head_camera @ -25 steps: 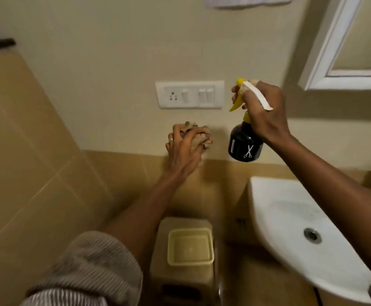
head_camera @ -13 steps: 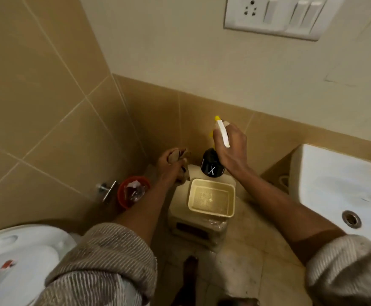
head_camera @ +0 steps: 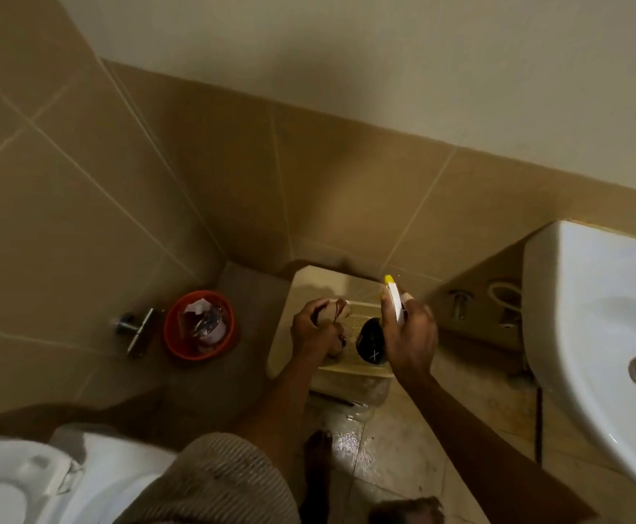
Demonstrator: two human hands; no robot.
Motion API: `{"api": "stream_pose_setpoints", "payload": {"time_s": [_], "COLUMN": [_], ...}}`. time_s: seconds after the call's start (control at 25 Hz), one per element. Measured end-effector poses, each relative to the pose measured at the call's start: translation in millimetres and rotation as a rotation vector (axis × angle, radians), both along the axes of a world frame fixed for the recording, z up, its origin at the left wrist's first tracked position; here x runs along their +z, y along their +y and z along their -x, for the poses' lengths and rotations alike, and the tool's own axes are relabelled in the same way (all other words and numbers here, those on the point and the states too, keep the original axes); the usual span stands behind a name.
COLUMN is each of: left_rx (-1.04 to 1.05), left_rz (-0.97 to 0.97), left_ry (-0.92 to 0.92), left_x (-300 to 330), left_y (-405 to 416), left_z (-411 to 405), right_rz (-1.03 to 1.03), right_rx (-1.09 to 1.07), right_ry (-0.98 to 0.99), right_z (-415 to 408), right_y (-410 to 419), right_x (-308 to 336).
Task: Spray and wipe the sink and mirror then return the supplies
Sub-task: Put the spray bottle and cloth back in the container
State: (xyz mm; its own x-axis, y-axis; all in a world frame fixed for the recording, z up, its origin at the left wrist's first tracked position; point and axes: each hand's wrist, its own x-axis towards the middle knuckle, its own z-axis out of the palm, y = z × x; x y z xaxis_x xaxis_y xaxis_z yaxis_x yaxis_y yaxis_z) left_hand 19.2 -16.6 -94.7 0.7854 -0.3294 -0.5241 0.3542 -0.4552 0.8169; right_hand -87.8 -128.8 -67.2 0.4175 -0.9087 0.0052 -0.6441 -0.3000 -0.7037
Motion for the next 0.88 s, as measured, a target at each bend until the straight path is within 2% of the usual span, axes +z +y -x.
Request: {"api": "stream_pose_setpoints", "payload": {"time_s": [0.28, 0.4, 0.52, 0.72, 0.88], "left_rx": [-0.120, -0.114, -0.213, -0.276, -0.443], "left_rz": [-0.069, -0.090, -0.122, -0.187, -0.223], "left_ry": [-0.135, -0.188, -0.289, -0.277, -0.307], "left_x": [-69.4, -80.3, -89.5, -92.1, -78.2], "left_y": [-30.2, -39.9, -43.7, -40.5, -36.9], "left_z": [14.7, 22.3, 26.4, 24.1, 16.3], "right_rz": [-0.063, -0.106, -0.111, -0.151, -0.181], "right_rx": [-0.003, -0.026, 0.006, 0.008, 0.011], "right_ry": [-0.034, 0.013, 0.081, 0.124, 0.293], "right_z": [14.0, 18.3, 20.5, 11.0, -1.3], "right_y": [-9.1, -11.8, -13.8, -14.7, -15.7], "right_x": [-61.6, -79.6, -93.7, -98.8, -79.9]}}
